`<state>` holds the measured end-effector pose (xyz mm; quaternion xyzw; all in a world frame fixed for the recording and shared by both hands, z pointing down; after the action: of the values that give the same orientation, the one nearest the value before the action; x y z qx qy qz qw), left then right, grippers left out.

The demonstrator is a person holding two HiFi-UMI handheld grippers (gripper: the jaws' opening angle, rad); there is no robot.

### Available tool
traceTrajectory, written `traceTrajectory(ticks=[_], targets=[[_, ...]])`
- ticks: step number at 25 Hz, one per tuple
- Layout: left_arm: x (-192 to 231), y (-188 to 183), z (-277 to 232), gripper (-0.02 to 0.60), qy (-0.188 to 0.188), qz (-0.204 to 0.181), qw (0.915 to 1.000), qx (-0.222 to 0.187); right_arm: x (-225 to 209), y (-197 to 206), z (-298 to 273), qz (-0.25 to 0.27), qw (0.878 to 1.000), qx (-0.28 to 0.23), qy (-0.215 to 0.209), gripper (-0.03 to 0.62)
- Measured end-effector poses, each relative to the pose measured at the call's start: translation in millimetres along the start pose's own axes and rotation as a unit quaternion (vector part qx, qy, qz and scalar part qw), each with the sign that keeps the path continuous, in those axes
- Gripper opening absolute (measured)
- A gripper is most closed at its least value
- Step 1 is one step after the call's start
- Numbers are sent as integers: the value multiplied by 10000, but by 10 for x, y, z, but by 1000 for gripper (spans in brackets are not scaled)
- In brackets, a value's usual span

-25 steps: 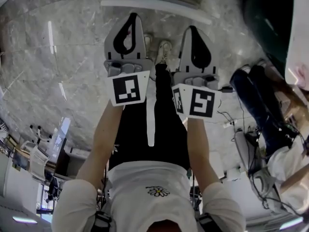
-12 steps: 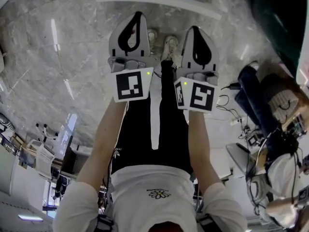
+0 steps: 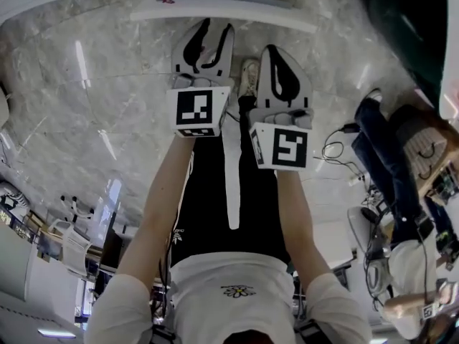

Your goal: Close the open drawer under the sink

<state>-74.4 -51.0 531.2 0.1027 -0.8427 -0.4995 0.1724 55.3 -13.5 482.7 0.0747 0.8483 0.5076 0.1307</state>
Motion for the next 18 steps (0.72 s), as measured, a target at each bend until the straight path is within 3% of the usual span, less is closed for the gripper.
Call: traceTrajectory(ticks=[4,9,18], targets=[[21,23,-178,183,-92,-18,10000,-19,-71,75,-1,-98,9999,81,-7,29],[17,70,-440,229,137,-37,9999,-3,-195,118,4,-142,9997,131,123,29],[6,106,-458,232,-194,-319,9992,-138,-321,137,-19,-192,9994,197,232,29]])
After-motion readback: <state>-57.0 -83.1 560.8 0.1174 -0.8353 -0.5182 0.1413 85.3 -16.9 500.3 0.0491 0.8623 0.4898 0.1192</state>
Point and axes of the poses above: the fingertips, and each gripper's own axes: z backward along the fingers, x to its left, y out of its underside, the point moved 7 cm from there along z, backward along the fingers, and after that the axes turned 2 degrees about -x, right-handed, at the moved point
